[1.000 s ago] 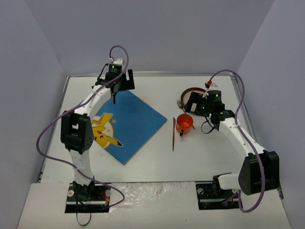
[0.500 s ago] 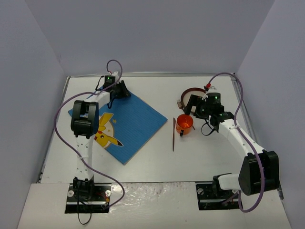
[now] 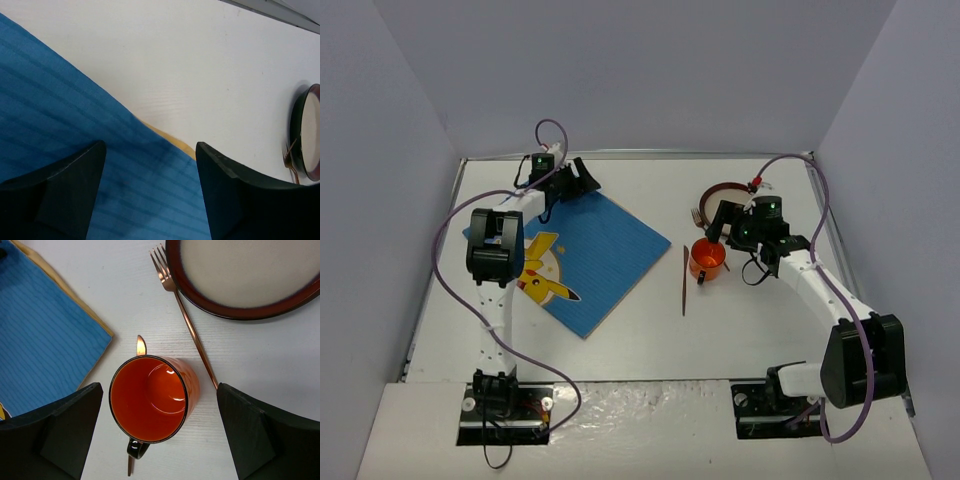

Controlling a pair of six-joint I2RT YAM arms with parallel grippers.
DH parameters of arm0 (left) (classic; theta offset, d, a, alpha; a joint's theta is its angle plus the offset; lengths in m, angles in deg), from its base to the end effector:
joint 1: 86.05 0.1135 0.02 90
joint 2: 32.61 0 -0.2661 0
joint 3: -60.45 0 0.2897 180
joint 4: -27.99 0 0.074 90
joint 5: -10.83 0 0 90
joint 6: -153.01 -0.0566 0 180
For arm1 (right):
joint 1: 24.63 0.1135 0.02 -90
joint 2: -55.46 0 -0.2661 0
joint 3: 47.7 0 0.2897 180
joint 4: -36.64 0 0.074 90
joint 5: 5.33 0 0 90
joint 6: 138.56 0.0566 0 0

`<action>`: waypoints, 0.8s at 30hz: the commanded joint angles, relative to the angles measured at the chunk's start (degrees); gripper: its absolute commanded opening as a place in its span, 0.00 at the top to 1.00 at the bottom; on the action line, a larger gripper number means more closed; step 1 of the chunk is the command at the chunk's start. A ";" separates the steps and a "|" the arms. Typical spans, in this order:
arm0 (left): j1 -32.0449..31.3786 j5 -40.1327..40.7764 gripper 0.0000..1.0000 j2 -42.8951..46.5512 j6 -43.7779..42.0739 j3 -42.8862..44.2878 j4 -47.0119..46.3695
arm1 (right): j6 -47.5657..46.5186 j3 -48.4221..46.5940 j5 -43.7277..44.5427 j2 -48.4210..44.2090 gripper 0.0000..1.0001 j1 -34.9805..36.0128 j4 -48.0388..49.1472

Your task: Set the dinner table for one person

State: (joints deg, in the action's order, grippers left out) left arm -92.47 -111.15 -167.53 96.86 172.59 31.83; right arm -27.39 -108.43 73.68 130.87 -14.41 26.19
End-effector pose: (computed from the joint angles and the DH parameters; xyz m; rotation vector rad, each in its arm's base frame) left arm 0.5771 -0.0951 0.1351 -0.1354 2.1035 -0.9995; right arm 0.3430 0.0728 0.2426 0.0705 2.0414 0.5393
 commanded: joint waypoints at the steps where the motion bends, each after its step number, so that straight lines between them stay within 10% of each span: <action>1: 1.23 0.97 0.24 9.30 -1.12 4.91 1.65 | 1.37 -3.41 3.46 -0.61 0.06 0.11 3.02; 6: 1.15 3.55 0.03 18.58 -2.48 7.71 9.39 | 5.38 -5.40 10.00 -0.03 0.05 -1.42 1.99; 13: 0.13 14.98 0.03 31.78 -8.66 6.14 30.99 | 14.07 -6.90 13.36 6.33 0.00 -8.06 0.00; 24: -0.70 30.62 0.03 58.70 -14.93 -27.74 39.44 | 18.24 -13.10 15.80 20.80 0.10 -13.68 1.07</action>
State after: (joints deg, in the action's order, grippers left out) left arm -93.14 -87.60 -113.70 86.77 151.41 66.14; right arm -11.58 -116.57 86.98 149.21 -27.46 24.74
